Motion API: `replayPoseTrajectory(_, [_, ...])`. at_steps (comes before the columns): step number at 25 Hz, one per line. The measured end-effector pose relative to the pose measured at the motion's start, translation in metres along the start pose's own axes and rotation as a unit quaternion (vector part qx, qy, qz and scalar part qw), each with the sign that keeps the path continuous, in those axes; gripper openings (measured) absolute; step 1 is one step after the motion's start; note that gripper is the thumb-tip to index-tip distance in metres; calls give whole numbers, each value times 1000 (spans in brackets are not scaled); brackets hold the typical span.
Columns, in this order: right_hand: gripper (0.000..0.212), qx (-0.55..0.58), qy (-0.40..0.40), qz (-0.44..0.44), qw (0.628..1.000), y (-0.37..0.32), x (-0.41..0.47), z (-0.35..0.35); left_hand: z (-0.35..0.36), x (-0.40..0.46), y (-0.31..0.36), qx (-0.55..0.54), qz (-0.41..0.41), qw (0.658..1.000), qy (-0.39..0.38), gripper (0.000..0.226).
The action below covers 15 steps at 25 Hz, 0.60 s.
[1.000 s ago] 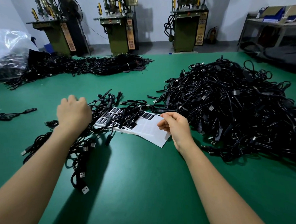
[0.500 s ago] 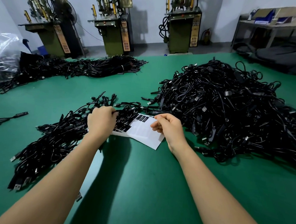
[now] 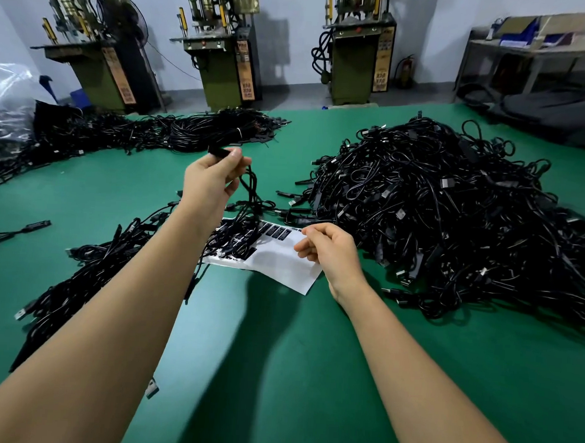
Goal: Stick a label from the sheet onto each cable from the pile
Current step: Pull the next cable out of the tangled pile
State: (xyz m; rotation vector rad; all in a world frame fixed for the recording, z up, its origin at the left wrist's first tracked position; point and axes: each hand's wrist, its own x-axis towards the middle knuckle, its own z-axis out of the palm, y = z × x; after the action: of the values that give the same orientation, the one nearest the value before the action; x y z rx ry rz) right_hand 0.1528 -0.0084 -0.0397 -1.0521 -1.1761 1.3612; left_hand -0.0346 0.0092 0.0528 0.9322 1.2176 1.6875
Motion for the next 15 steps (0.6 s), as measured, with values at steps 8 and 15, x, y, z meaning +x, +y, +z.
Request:
replayPoseTrajectory(8, [11,1,-2,-1,1000,3,3,-1,11,-12,38,-70,17,994,-78,33])
replayPoseTrajectory(15, [18,-8,0,-1,1000,5,3,1,11,-58,-16,387,-89,900,-177,25])
